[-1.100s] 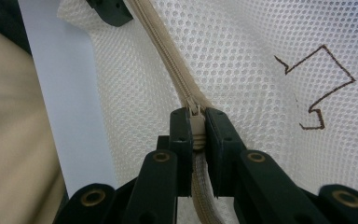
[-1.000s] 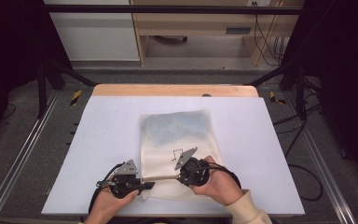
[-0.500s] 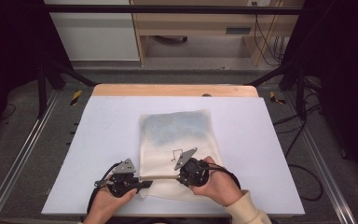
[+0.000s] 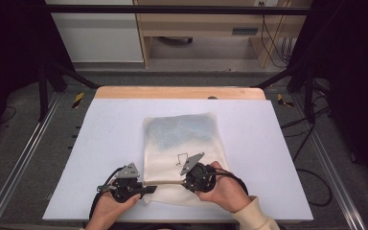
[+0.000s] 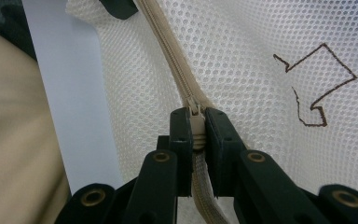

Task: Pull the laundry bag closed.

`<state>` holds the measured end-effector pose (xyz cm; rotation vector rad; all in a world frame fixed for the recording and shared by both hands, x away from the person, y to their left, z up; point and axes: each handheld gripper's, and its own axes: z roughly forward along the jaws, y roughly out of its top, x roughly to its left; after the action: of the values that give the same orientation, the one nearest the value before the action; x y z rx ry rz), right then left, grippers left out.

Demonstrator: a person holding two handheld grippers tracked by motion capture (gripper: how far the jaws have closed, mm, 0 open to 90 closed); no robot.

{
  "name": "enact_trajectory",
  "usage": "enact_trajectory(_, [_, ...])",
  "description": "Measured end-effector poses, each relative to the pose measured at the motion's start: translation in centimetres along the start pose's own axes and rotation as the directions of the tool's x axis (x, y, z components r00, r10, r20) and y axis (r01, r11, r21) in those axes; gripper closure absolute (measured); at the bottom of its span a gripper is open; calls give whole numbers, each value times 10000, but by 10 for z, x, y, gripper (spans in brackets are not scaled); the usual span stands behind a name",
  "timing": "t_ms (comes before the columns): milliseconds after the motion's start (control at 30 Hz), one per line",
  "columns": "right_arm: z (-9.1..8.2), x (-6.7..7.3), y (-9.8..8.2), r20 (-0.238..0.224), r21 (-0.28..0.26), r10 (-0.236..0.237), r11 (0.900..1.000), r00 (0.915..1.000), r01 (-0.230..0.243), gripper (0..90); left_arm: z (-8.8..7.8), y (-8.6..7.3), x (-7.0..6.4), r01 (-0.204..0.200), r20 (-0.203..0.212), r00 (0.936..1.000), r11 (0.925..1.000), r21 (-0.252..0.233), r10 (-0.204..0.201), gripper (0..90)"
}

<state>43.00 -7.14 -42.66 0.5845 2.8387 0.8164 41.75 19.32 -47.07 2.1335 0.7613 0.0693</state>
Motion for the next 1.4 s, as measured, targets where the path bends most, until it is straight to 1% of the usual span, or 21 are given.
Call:
enact_trajectory(100, [0, -1, -2, 15, -7, -74, 10000, 10000, 74, 819, -1, 0, 1, 16, -20, 10000, 10000, 8, -16, 851])
enact_trajectory(167, [-1, -1, -3, 39, 32, 37, 10000, 10000, -37, 819, 0, 0, 1, 15, -21, 10000, 10000, 7, -15, 851])
enact_trajectory(367, [-1, -2, -5, 41, 16, 27, 10000, 10000, -27, 819, -1, 0, 0, 1, -52, 10000, 10000, -2, -1, 851])
enact_trajectory(467, [-2, -1, -6, 14, 12, 96, 10000, 10000, -96, 819, -1, 0, 0, -25, -26, 10000, 10000, 2, 25, 851])
enact_trajectory(567, [-4, -2, -6, 28, -11, 18, 10000, 10000, -18, 819, -1, 0, 0, -5, -22, 10000, 10000, 18, 5, 851])
enact_trajectory(767, [-8, -5, -11, 110, -5, 217, 9998, 9997, -217, 819, -2, 0, 0, 4, 6, 10000, 10000, -14, -4, 851])
enact_trajectory(800, [-8, -6, -12, 89, -49, 207, 9998, 9997, -206, 819, -2, 0, 0, -8, -47, 10000, 10000, -24, 8, 851])
enact_trajectory(1000, [-13, -7, -16, 150, -81, 311, 9995, 9994, -309, 819, -3, 0, 1, 28, -55, 10000, 9999, -106, -28, 851])
enact_trajectory(1300, [-17, -10, -26, 195, -122, 470, 9988, 9987, -468, 819, -2, -1, 1, 2, -16, 10000, 10000, -42, -2, 851])
enact_trajectory(1333, [-18, -10, -27, 207, -107, 581, 9983, 9981, -579, 819, -2, -1, 0, -3, -25, 10000, 10000, -40, 3, 851])
enact_trajectory(1400, [-20, -11, -29, 254, -143, 608, 9981, 9978, -604, 819, -2, -1, 1, 12, -15, 10000, 10000, -51, -12, 851])
